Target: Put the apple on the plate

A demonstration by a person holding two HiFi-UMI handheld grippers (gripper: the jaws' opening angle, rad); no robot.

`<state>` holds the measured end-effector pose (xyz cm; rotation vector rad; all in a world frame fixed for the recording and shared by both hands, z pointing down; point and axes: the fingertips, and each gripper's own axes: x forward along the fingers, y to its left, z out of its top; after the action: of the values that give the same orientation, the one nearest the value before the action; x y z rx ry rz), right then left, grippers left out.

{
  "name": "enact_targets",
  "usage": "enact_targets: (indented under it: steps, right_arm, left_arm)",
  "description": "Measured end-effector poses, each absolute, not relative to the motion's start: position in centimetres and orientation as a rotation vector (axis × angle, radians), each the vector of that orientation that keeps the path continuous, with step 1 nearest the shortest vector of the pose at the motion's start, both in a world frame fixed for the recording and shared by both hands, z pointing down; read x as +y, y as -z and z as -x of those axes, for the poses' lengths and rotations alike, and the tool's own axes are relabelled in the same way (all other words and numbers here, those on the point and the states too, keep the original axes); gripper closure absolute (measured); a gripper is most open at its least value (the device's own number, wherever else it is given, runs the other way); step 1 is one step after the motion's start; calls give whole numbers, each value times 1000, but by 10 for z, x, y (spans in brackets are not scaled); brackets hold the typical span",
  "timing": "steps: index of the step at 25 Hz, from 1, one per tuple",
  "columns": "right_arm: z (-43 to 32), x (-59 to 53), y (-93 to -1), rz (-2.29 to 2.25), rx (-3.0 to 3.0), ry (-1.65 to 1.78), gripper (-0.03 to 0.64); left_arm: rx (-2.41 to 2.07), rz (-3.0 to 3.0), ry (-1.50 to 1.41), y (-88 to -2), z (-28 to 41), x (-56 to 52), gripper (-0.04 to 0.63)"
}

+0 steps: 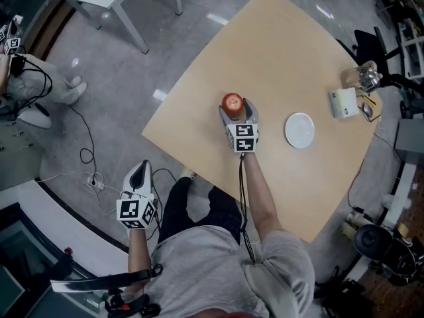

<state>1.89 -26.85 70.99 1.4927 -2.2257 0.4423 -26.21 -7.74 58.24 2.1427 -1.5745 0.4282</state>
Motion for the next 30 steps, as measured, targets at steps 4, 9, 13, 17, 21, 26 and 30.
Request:
enact_targets:
  steps: [4, 9, 13, 17, 21, 26, 30]
  right_arm:
    - [-21, -268, -705, -1505, -2238, -444, 232]
    - [-24, -264, -695, -1542, -2252, -449, 233]
    - [-31, -259, -684, -1574, -2253, -442, 233]
    - [-42, -252, -672, -1610, -2254, -440, 233]
    - [-58, -244, -659, -1652, -2245, -437, 233]
    - [-83, -234, -646, -1710, -2224, -425, 233]
    - [-102, -225, -638, -1760, -2198, -419, 233]
  left_arm:
    - [-1563, -2161, -427, -578, 259, -81, 575]
    - [-1549, -2182, -427, -575, 257, -82, 575]
    - [-1525, -2213, -426, -570, 250, -85, 575]
    - [-1495, -2243, -424, -566, 242, -87, 575]
    - [-1455, -2280, -422, -561, 230, -90, 575]
    - [-1408, -2320, -422, -556, 212, -95, 575]
    - [-1368, -2351, -423, -553, 197, -98, 575]
